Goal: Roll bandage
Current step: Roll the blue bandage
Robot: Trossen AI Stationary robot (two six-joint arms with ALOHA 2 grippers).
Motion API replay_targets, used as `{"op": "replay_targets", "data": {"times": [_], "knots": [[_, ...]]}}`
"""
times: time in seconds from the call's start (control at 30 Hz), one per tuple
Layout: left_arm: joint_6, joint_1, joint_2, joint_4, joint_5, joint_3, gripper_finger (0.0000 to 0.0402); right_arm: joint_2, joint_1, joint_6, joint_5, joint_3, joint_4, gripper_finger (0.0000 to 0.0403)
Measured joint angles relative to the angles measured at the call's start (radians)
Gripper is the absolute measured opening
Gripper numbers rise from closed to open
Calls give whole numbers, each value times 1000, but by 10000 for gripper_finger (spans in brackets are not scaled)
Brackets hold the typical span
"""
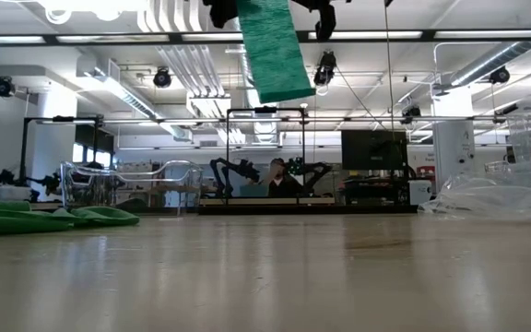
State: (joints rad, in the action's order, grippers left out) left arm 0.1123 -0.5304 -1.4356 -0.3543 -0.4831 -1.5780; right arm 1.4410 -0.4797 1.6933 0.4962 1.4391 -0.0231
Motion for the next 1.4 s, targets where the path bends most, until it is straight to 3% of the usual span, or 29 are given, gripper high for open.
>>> {"op": "replay_targets", "data": {"times": [0.23,0.37,0.5,0.73,0.8,0.9,1.13,1.2,1.4], "knots": [[2,1,-27,13,-63,0,320,-2,0,21,-7,0,5,19],[-22,0,-28,5,-68,0,290,-3,0,21,-7,0,5,20],[-35,0,-28,-8,-71,0,214,-3,2,35,-8,0,5,27],[7,1,-28,-14,-76,1,36,-3,2,-27,-4,0,-19,40],[16,1,-28,-9,-76,1,20,-3,2,-108,-2,1,-16,61],[43,1,-28,-1,-52,1,34,-4,2,-288,-3,10,-18,106],[136,-1,-26,-15,100,1,20,-15,2,-844,10,32,-32,222],[201,-1,-26,-12,103,1,19,-16,2,-974,10,40,-28,251],[324,26,-28,36,78,2,20,3,-8,-1129,-2,43,-9,305]]}}
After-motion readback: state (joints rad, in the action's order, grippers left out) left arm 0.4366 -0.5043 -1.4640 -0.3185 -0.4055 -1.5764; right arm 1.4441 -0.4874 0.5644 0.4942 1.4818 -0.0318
